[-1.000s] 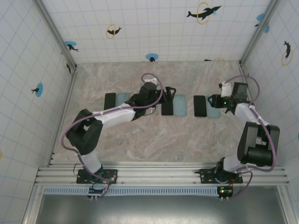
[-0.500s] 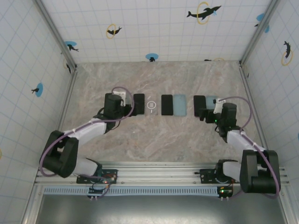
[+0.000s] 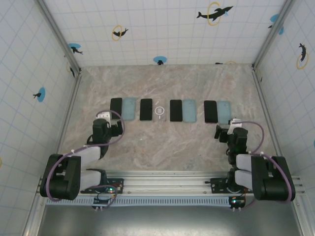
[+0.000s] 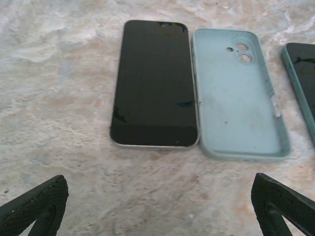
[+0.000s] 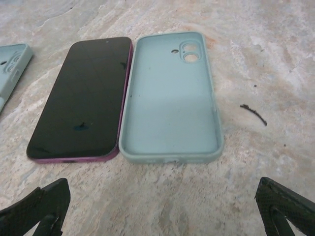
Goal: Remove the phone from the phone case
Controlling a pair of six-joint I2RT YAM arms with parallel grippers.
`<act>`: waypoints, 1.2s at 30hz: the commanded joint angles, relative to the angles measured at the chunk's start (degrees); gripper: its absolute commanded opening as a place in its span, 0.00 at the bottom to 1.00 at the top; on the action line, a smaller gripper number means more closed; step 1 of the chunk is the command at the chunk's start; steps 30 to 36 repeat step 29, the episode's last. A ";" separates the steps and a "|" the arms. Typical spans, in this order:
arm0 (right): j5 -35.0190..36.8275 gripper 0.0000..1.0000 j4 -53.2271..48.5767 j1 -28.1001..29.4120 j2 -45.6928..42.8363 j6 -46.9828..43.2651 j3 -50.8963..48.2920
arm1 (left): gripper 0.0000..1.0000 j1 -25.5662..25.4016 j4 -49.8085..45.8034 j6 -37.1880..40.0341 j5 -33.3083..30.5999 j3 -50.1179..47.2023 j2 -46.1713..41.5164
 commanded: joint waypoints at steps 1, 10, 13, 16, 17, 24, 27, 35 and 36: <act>0.85 0.99 11.98 -0.26 3.53 -0.52 -0.99 | 0.98 1.34 11.34 4.46 -0.70 -3.28 0.44; -0.29 0.99 21.92 -0.08 13.37 0.98 -0.80 | 0.98 4.55 26.22 9.24 3.31 -5.18 10.57; -0.23 0.99 24.14 0.08 14.98 0.92 -1.29 | 0.98 7.43 27.85 7.14 6.10 -4.80 12.72; 0.16 0.99 27.50 0.28 16.76 0.65 -1.92 | 0.98 8.95 28.22 6.12 8.05 -4.24 14.05; -0.05 0.99 26.28 0.31 16.49 0.68 -1.60 | 0.98 9.26 29.28 5.80 8.38 -4.78 14.25; 0.24 0.99 24.76 0.53 16.19 0.48 -1.12 | 0.98 9.69 39.01 5.31 7.95 -9.78 15.31; 0.30 0.99 24.60 0.59 16.20 0.49 -1.04 | 0.98 9.76 42.23 4.75 7.51 -10.81 16.40; 0.38 0.99 24.64 0.63 16.25 0.47 -1.05 | 0.98 9.77 41.92 4.81 7.57 -10.78 16.29; 0.38 0.99 24.64 0.63 16.25 0.47 -1.05 | 0.98 9.77 41.92 4.81 7.57 -10.78 16.29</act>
